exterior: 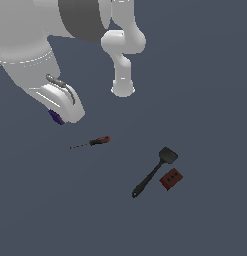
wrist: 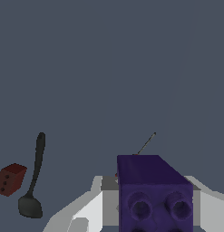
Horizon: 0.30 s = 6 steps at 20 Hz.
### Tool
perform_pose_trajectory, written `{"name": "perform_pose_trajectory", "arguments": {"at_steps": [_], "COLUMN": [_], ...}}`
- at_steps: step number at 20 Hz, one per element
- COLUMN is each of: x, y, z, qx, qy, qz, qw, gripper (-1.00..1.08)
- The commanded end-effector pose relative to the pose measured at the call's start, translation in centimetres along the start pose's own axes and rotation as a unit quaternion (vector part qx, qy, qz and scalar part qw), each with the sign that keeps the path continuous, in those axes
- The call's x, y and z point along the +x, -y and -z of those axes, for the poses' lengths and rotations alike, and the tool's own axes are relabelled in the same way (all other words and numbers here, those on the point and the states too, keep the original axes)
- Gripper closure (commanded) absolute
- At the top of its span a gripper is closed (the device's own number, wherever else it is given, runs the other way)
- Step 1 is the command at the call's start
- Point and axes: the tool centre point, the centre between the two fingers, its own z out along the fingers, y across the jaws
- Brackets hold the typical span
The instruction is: Pick up a designated object from a clutter of objects.
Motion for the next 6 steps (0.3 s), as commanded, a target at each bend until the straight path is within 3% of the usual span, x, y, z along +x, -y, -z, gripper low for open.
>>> {"name": "perform_pose_trajectory", "arguments": {"at_steps": [1,6], "x": [0.32,0.55], "y": [-0.10,-0.18], "z": [0.62,1.04], "qx": [0.000,0.000], "qy": [0.000,0.000], "qz": [0.000,0.000], "qw": [1.0000,1.0000], "gripper": [1.08,1.08]}}
